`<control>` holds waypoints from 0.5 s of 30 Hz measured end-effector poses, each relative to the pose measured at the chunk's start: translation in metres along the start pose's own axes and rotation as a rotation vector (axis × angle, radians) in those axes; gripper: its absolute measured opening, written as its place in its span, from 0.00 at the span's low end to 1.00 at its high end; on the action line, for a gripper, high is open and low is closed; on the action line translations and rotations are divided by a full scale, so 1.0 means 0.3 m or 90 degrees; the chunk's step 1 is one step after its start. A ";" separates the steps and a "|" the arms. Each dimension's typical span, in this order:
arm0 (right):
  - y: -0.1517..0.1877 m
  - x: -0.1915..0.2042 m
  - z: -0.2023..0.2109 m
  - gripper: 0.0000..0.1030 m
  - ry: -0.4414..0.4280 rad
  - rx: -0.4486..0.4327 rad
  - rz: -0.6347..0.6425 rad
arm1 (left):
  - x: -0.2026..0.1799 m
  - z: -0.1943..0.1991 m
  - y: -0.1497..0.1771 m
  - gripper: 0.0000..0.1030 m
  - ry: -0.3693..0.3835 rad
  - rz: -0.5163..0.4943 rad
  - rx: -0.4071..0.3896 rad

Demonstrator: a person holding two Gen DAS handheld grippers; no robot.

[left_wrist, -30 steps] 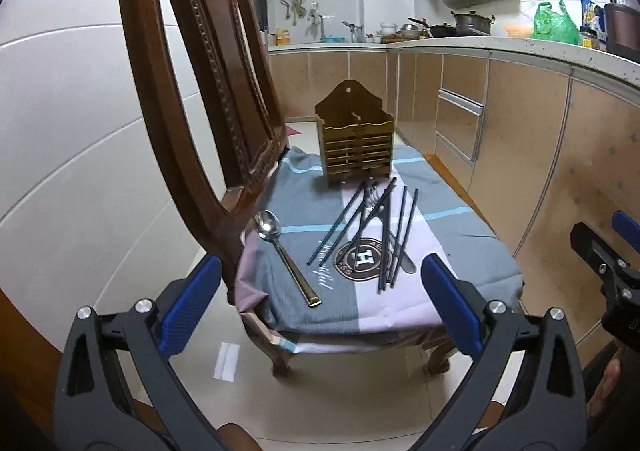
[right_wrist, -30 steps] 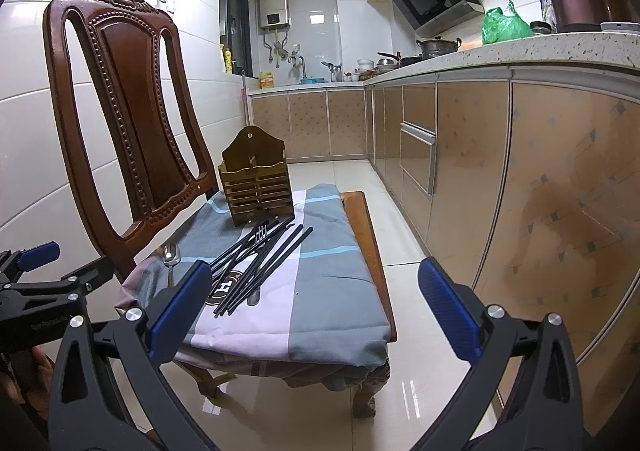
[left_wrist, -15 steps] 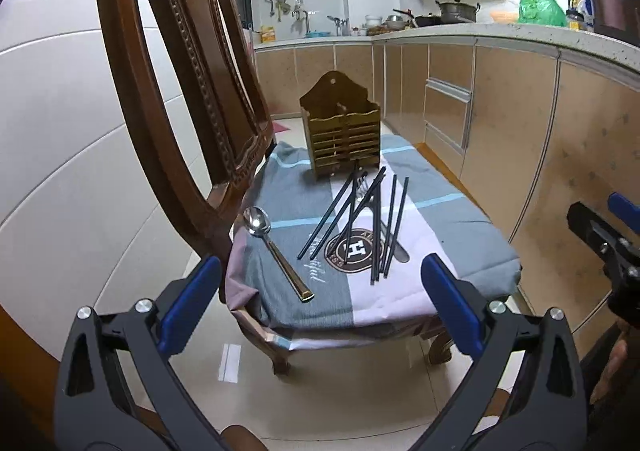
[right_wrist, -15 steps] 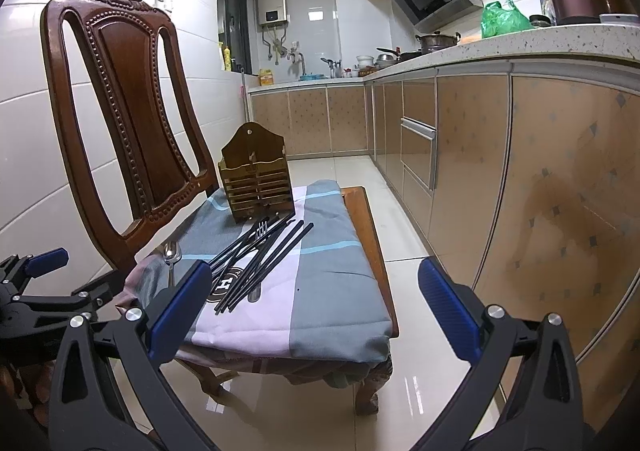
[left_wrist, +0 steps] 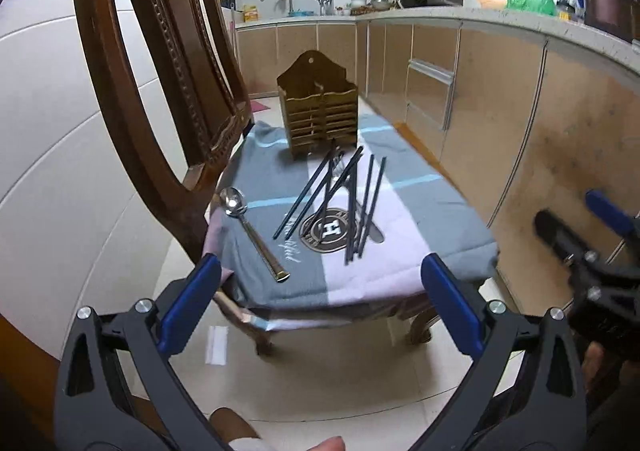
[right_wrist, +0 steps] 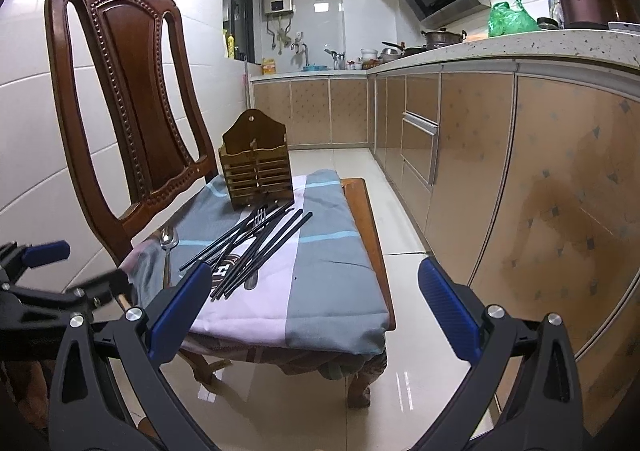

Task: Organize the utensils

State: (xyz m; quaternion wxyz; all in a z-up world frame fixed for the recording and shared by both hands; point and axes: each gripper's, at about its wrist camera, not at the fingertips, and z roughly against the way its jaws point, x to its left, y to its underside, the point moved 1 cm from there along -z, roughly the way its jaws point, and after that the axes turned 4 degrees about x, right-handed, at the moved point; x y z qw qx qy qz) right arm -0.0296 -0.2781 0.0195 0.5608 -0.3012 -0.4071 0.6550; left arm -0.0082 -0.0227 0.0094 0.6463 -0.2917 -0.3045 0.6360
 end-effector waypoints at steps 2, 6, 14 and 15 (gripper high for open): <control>0.003 0.003 0.003 0.98 0.007 -0.001 0.005 | 0.000 -0.001 -0.001 0.96 0.005 0.005 -0.001; 0.009 0.009 0.003 0.98 0.006 0.001 0.012 | 0.013 -0.028 0.002 0.96 -0.003 0.019 0.006; -0.032 0.034 0.032 0.98 -0.007 -0.027 0.025 | 0.021 -0.019 0.010 0.96 -0.021 0.008 -0.040; -0.054 0.048 0.033 0.98 -0.002 -0.025 0.033 | 0.024 -0.017 0.009 0.96 -0.019 0.010 -0.046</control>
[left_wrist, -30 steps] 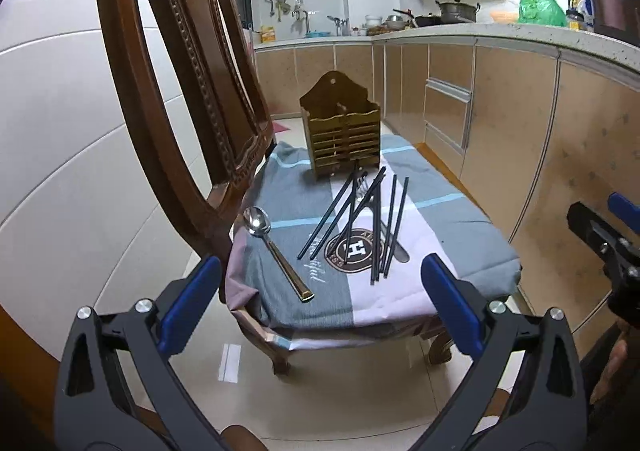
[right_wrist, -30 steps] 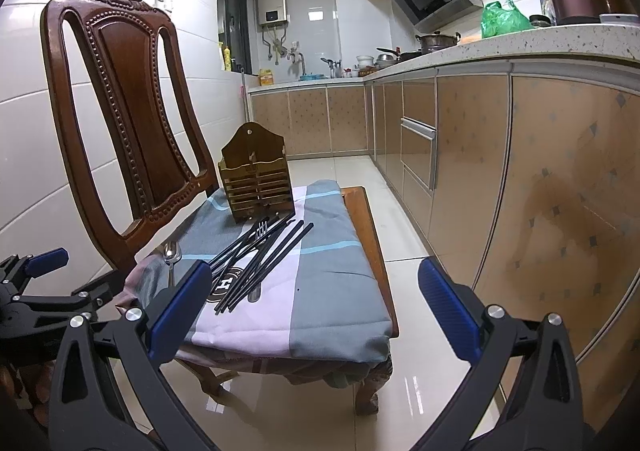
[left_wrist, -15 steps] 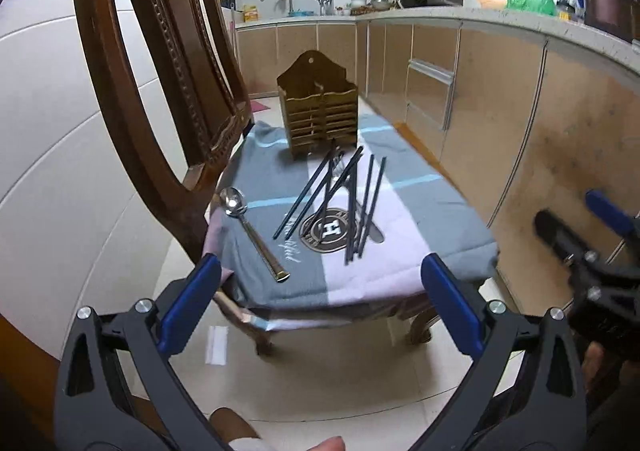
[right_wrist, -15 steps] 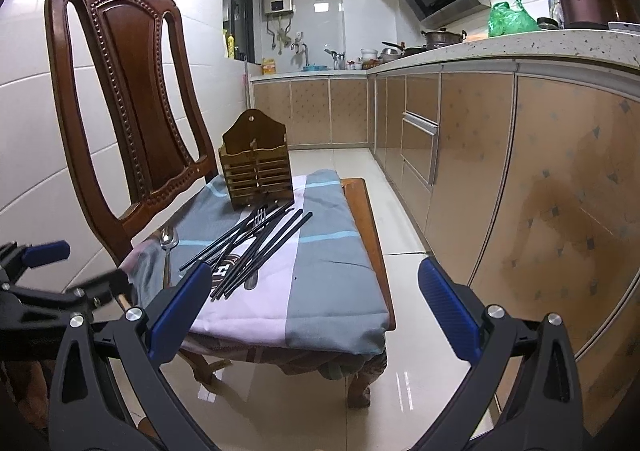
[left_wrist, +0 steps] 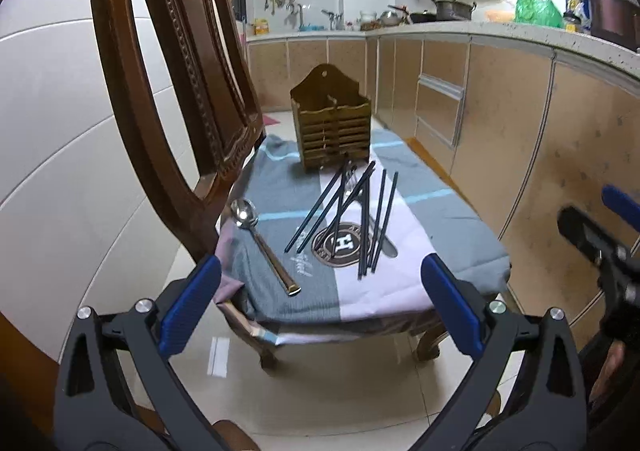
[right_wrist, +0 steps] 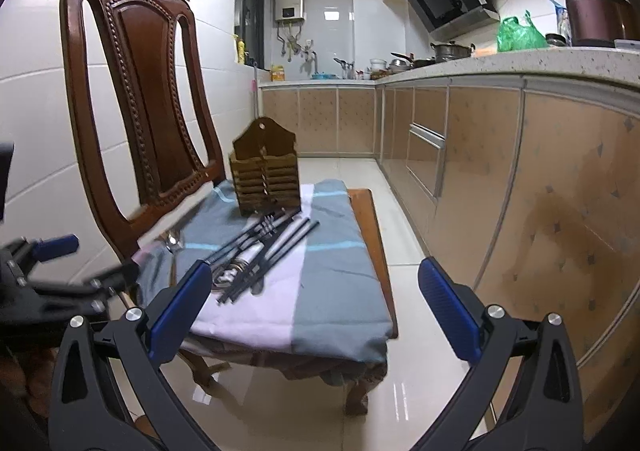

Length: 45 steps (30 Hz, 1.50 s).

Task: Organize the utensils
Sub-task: 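Close the left tool on a black chopstick while the right tool grasps another chopstick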

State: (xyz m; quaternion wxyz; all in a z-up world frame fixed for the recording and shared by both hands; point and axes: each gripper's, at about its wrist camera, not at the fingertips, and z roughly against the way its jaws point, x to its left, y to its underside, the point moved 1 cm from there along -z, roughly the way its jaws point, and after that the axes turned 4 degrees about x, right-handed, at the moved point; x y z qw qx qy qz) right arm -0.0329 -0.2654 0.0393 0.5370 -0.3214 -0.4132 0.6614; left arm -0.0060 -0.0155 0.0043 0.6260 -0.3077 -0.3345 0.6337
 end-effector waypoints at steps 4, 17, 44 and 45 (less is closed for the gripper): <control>-0.101 0.053 0.001 0.98 0.003 -0.004 0.066 | 0.020 0.016 -0.012 0.96 -0.002 0.003 -0.039; -0.377 -0.071 -0.297 0.98 -0.140 0.114 -0.116 | 0.033 -0.092 -0.421 0.96 0.053 -0.023 -0.011; -0.185 -0.123 -1.357 0.34 -0.233 0.425 -0.416 | 0.161 -0.712 -0.484 0.91 0.068 0.049 0.110; -0.181 -0.126 -1.370 0.34 -0.227 0.428 -0.418 | 0.160 -0.718 -0.485 0.91 0.069 0.052 0.113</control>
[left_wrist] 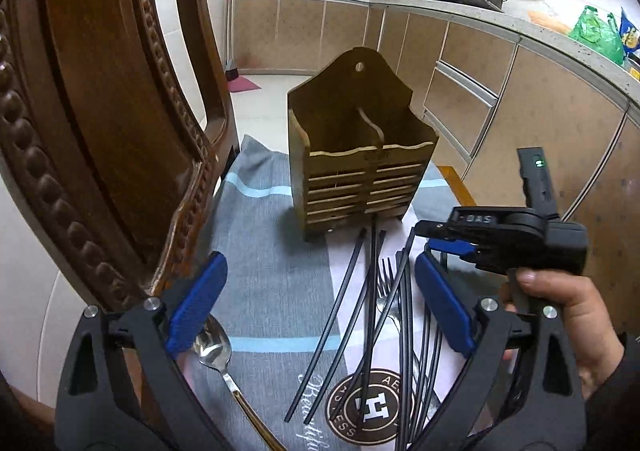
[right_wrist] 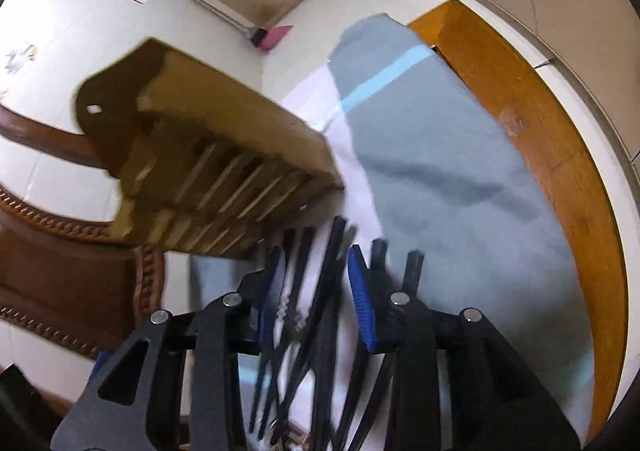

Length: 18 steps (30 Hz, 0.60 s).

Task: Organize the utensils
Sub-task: 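Close the left tool on a black chopstick while the right tool grasps another chopstick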

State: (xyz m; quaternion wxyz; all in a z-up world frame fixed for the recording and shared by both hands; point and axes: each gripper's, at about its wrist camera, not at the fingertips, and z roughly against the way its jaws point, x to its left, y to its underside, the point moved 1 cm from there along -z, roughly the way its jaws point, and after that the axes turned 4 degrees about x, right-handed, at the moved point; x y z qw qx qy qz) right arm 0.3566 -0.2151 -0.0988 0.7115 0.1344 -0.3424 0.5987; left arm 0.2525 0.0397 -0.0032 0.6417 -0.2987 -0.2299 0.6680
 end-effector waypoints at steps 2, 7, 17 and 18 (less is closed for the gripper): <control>-0.018 -0.020 -0.023 0.33 0.003 0.005 -0.010 | -0.001 -0.010 -0.003 0.91 0.005 0.004 0.004; -0.042 -0.024 -0.080 0.28 -0.014 0.016 -0.012 | -0.007 -0.029 -0.004 0.91 0.007 0.005 0.012; -0.023 -0.006 0.033 0.12 -0.047 -0.032 0.029 | -0.064 -0.156 -0.018 0.87 -0.015 -0.027 0.048; -0.018 -0.008 0.054 0.12 -0.054 -0.035 0.031 | -0.083 -0.189 -0.023 0.81 -0.017 -0.036 0.059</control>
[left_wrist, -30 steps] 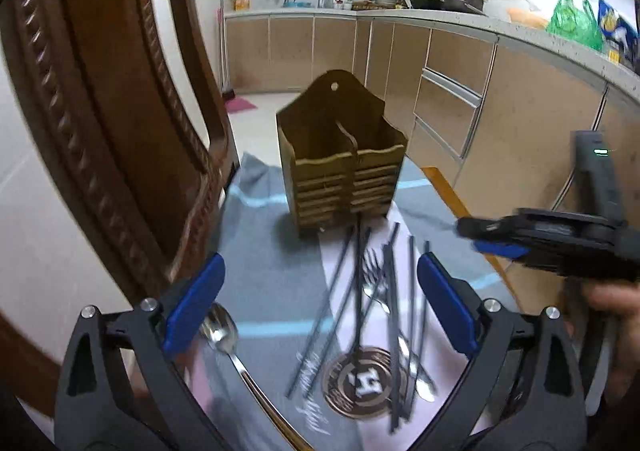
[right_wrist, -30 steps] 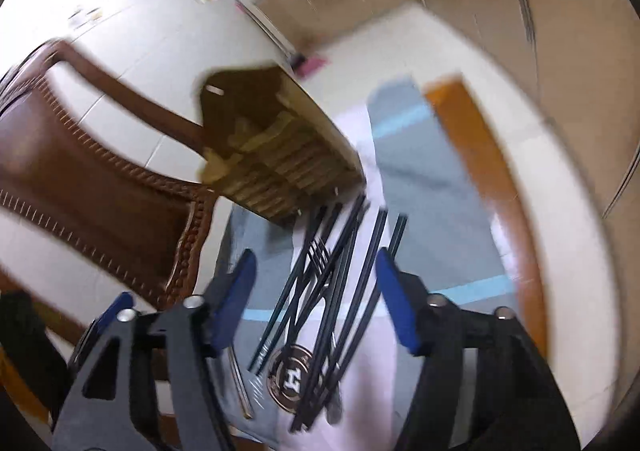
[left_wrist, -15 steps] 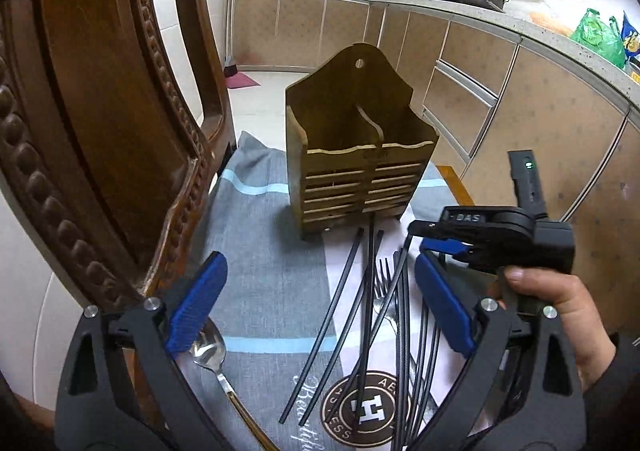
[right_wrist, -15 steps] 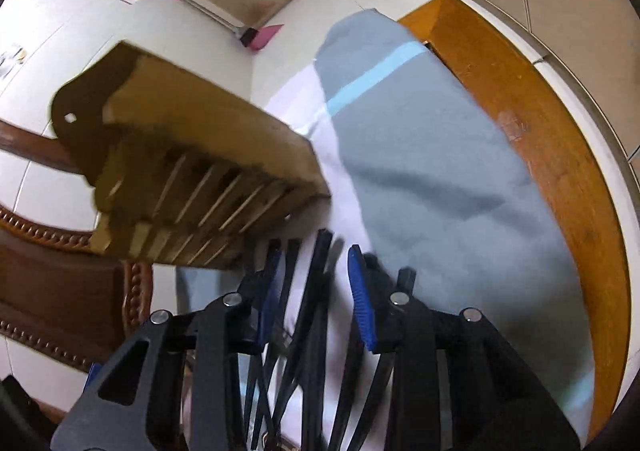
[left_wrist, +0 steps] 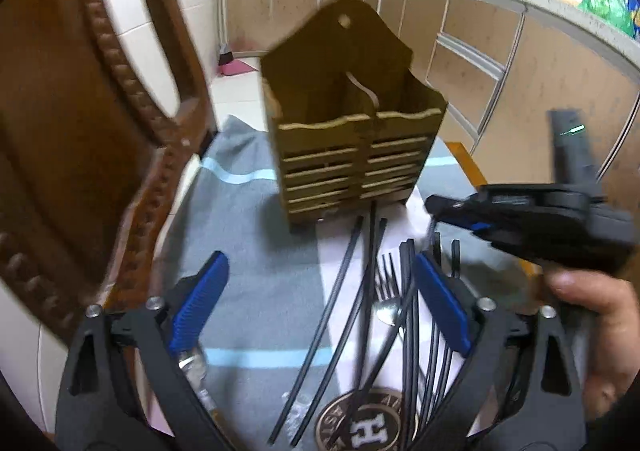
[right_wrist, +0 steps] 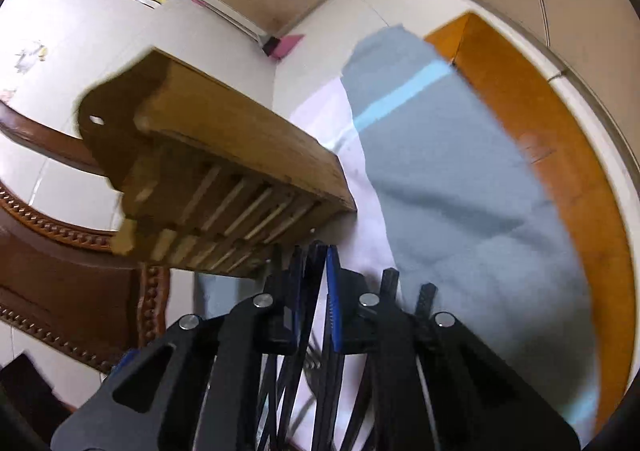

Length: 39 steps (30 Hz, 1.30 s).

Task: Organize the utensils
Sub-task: 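Close the left tool on a black chopstick while the right tool grasps another chopstick, then lift both held chopsticks and carry them over the wooden utensil holder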

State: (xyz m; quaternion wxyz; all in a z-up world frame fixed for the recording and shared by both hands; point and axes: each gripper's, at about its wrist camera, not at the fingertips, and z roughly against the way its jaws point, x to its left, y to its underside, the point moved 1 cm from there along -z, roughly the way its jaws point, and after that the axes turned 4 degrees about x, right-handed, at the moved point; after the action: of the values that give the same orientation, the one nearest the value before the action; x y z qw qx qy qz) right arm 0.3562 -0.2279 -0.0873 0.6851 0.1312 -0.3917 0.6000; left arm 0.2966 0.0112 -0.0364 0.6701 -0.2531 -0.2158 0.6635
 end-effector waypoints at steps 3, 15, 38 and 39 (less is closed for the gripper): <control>0.013 -0.007 0.058 0.12 -0.020 -0.003 0.006 | -0.047 -0.081 -0.027 0.71 -0.016 -0.023 0.026; 0.032 -0.027 0.062 0.11 -0.040 0.015 0.000 | -0.173 -0.296 -0.102 0.40 -0.053 -0.092 0.094; 0.029 0.004 -0.040 0.20 0.015 0.047 0.026 | 0.074 0.414 -0.052 0.06 0.051 0.012 -0.149; 0.026 -0.002 -0.060 0.20 0.029 0.050 0.023 | 0.075 0.437 -0.051 0.06 0.049 0.009 -0.158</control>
State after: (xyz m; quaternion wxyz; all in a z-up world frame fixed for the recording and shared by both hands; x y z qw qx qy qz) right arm 0.3557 -0.2147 -0.1019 0.6774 0.1370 -0.3542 0.6300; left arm 0.2271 0.0408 0.0743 0.6366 -0.3606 -0.2683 0.6266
